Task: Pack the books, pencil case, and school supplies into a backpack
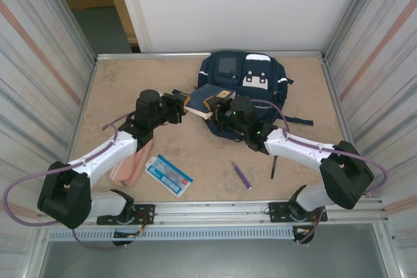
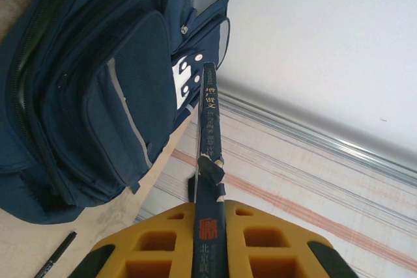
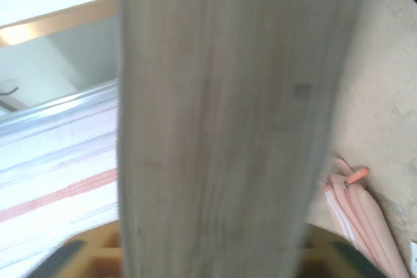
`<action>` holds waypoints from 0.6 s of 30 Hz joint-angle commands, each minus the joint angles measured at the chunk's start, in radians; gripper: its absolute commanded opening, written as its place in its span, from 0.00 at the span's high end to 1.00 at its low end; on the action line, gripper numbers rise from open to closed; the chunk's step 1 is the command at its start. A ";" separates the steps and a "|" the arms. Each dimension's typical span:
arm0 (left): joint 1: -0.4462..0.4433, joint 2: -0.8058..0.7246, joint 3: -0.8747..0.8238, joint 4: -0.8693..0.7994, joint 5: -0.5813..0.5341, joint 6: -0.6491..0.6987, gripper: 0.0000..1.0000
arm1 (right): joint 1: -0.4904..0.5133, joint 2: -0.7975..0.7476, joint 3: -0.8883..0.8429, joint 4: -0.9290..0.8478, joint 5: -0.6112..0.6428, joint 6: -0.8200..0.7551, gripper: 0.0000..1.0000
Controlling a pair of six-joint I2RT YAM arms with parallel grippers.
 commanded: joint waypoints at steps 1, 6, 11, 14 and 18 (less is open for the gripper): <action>-0.002 -0.044 -0.021 0.064 0.023 -0.029 1.00 | 0.005 -0.020 0.026 0.052 0.047 -0.059 0.92; 0.011 -0.071 -0.079 0.057 -0.005 -0.025 0.88 | -0.003 -0.061 0.050 -0.046 0.044 -0.172 1.00; 0.067 -0.082 -0.128 0.073 0.032 0.155 0.55 | -0.072 -0.092 0.136 -0.260 -0.071 -0.415 1.00; 0.149 -0.041 -0.078 0.097 0.263 0.499 0.37 | -0.156 -0.119 0.180 -0.402 -0.216 -0.607 1.00; 0.117 0.028 0.072 -0.098 0.380 0.841 0.25 | -0.254 -0.200 0.218 -0.690 -0.291 -0.904 1.00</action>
